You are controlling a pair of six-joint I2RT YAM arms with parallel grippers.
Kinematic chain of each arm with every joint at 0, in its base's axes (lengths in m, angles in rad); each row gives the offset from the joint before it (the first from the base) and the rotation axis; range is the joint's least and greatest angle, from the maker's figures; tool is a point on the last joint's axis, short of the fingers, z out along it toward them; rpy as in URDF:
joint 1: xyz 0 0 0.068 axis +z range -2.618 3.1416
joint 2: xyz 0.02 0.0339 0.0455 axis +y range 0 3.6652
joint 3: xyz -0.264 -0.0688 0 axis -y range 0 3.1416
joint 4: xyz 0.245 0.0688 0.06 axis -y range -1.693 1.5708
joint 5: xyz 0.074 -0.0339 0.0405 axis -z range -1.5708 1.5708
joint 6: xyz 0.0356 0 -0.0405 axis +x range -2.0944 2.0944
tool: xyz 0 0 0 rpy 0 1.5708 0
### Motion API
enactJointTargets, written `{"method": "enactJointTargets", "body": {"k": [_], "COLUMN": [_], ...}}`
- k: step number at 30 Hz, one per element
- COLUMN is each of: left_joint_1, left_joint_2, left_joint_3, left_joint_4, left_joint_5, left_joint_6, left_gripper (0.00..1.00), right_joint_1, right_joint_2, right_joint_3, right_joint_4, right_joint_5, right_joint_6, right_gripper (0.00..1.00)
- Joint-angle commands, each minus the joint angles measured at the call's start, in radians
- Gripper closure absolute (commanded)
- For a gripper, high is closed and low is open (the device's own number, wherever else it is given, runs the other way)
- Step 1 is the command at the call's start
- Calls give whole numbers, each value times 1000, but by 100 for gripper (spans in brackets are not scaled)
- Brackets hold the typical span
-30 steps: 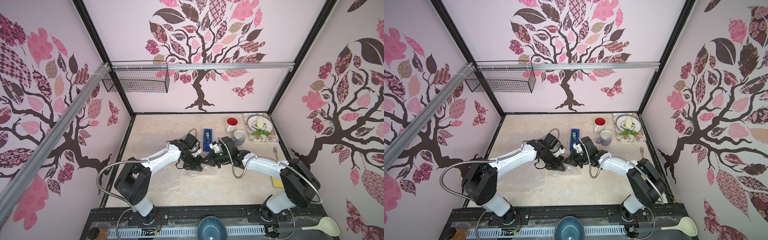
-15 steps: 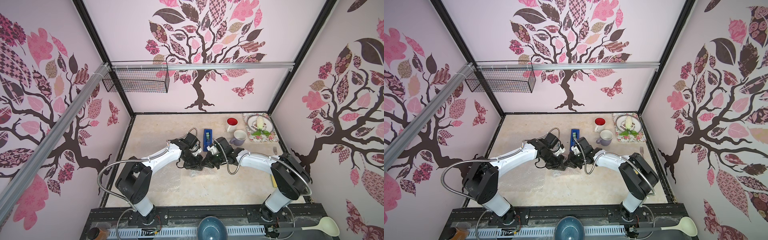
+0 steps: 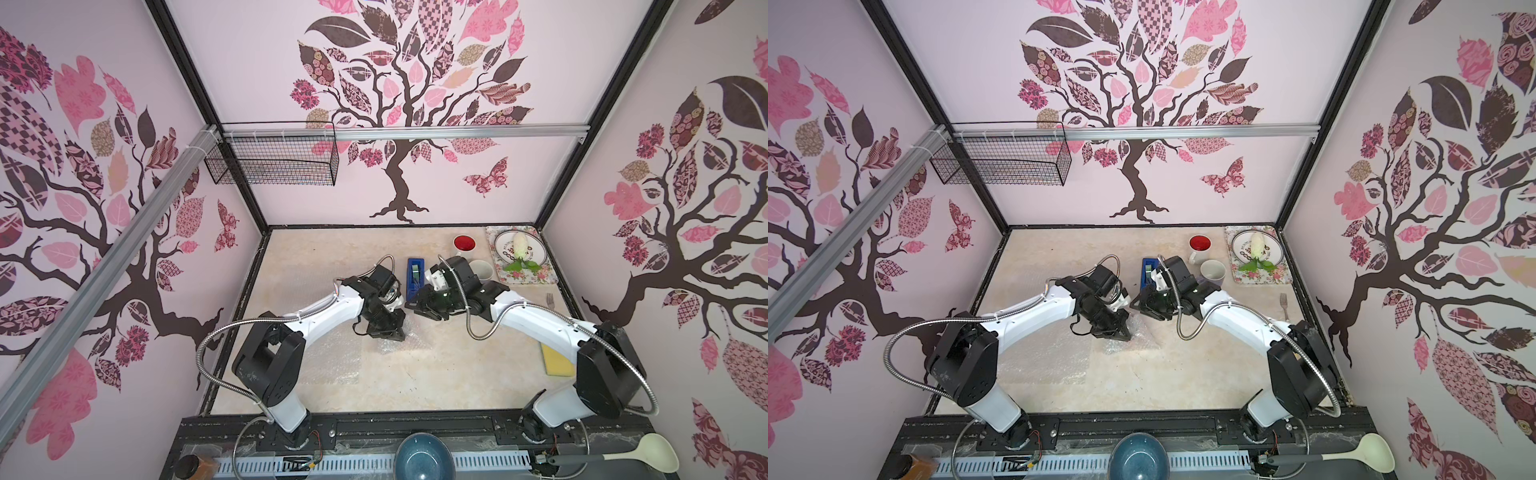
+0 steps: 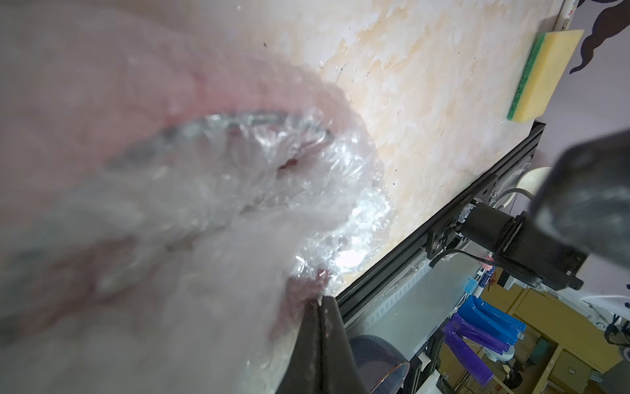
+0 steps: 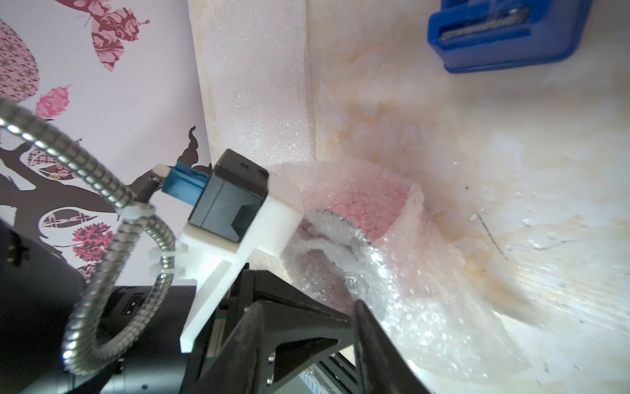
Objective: Wrap mugs in bubble wrap
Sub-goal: Stick the tape on the bubble wrap.
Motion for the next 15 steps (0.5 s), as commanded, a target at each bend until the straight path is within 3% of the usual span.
{"method": "enactJointTargets", "body": {"k": [1, 9, 15], "left_joint_1": [11, 12, 13], "left_joint_2": [38, 33, 38], "left_joint_3": [14, 19, 28], "left_joint_4": [-12, -14, -13], "left_joint_5": [-91, -91, -91], "left_joint_6": [20, 22, 19], "left_gripper": [100, 100, 100], "right_joint_1": [1, 29, 40], "right_joint_2": [10, 88, 157], "right_joint_3": [52, 19, 1], "right_joint_4": [-154, -122, -94], "right_joint_5": [32, 4, 27], "right_joint_6": [-118, -221, -219], "right_gripper": [49, 38, 39]}}
